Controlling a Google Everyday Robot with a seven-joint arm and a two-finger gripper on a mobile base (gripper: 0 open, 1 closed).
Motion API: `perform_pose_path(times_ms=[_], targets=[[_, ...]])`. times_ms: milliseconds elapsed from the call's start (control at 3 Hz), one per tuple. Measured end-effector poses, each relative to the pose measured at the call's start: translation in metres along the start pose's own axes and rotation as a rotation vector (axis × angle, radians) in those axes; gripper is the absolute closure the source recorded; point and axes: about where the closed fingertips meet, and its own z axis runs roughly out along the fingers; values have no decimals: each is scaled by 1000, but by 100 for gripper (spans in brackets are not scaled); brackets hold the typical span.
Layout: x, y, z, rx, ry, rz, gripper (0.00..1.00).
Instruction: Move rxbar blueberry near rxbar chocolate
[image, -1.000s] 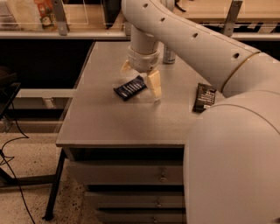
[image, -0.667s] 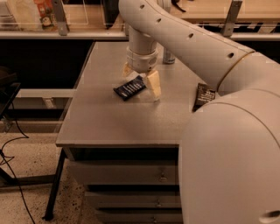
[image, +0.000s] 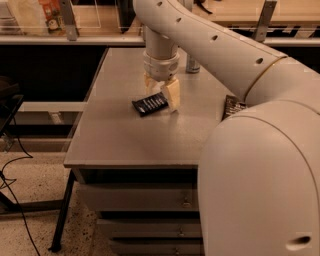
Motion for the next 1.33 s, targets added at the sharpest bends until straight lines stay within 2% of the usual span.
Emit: perform_pose_path(times_ms=[333,667,1333], targets=[[0,0,-6,0,0,0,47],[3,4,-4,12,-33,21,47],[3,4,-6,13,-34,21,47]])
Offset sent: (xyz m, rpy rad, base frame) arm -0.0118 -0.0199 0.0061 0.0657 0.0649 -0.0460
